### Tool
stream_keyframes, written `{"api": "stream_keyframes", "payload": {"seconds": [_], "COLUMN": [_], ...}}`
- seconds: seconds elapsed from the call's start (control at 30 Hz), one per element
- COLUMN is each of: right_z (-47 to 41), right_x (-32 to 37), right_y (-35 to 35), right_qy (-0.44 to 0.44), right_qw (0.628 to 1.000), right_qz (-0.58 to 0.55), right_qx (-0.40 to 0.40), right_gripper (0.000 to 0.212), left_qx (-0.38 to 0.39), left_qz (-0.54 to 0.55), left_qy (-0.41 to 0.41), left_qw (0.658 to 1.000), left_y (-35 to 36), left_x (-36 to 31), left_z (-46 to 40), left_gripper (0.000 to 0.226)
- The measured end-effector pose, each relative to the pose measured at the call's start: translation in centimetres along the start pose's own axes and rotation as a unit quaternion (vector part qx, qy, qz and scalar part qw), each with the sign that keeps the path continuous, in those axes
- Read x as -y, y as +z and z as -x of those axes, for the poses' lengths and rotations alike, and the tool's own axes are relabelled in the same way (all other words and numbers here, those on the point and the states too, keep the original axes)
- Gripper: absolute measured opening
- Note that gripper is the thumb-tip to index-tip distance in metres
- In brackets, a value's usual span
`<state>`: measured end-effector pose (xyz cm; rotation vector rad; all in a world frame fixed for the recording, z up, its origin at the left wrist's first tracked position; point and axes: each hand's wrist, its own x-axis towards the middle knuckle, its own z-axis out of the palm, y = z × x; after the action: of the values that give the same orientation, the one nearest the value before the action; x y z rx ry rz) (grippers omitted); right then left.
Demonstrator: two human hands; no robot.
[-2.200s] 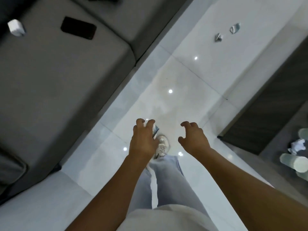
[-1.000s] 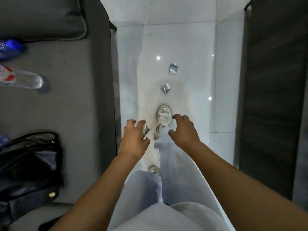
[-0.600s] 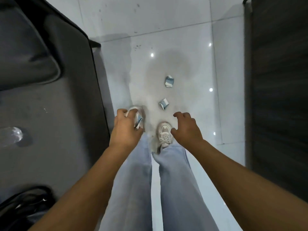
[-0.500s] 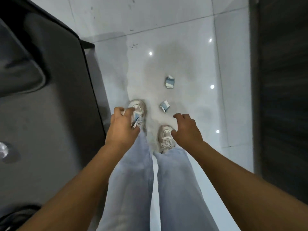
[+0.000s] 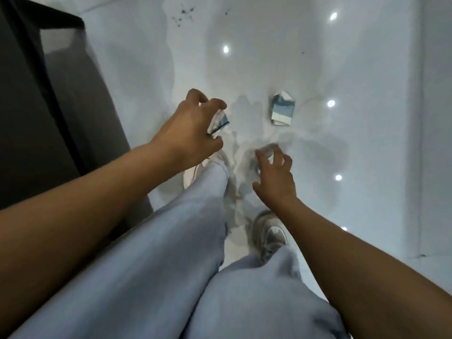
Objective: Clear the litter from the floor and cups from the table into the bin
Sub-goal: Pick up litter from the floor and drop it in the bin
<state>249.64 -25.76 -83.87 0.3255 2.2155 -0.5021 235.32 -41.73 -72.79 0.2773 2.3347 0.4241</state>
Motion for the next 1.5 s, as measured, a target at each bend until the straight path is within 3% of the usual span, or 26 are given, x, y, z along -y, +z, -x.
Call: {"api": "stream_keyframes", "payload": {"seconds": [0.13, 0.37, 0.6, 1.0, 1.27, 1.5], "right_z": [-1.0, 2.3, 13.2, 30.9, 31.8, 25.0], "right_x": [-0.3, 0.9, 5.1, 16.5, 17.4, 12.8], "right_y": [1.9, -3.1, -19.1, -48.9, -61.2, -74.9], "right_qy": [-0.016, -0.021, -0.031, 0.033, 0.034, 0.021], "right_qw": [0.997, 0.999, 0.996, 0.989, 0.984, 0.976], "right_qz": [0.033, -0.014, -0.044, -0.079, -0.086, -0.143], "right_qx": [-0.065, -0.048, -0.065, -0.121, -0.151, -0.165], "right_gripper": [0.063, 0.035, 0.034, 0.032, 0.034, 0.037], "left_qx": [0.021, 0.023, 0.051, 0.035, 0.001, -0.015], "left_qz": [-0.030, -0.008, 0.069, 0.031, 0.039, 0.028], "left_qy": [0.035, 0.000, -0.060, 0.000, 0.007, 0.000], "left_qw": [0.999, 1.000, 0.994, 0.999, 0.999, 0.999], "left_y": [-0.6, -3.5, -12.4, -41.6, -52.5, -58.4], "left_x": [0.6, -0.7, -8.2, -21.6, -29.4, -39.1], "left_z": [-2.9, -1.6, 7.5, 17.2, 15.0, 5.1], "left_gripper": [0.061, 0.058, 0.060, 0.057, 0.052, 0.054]}}
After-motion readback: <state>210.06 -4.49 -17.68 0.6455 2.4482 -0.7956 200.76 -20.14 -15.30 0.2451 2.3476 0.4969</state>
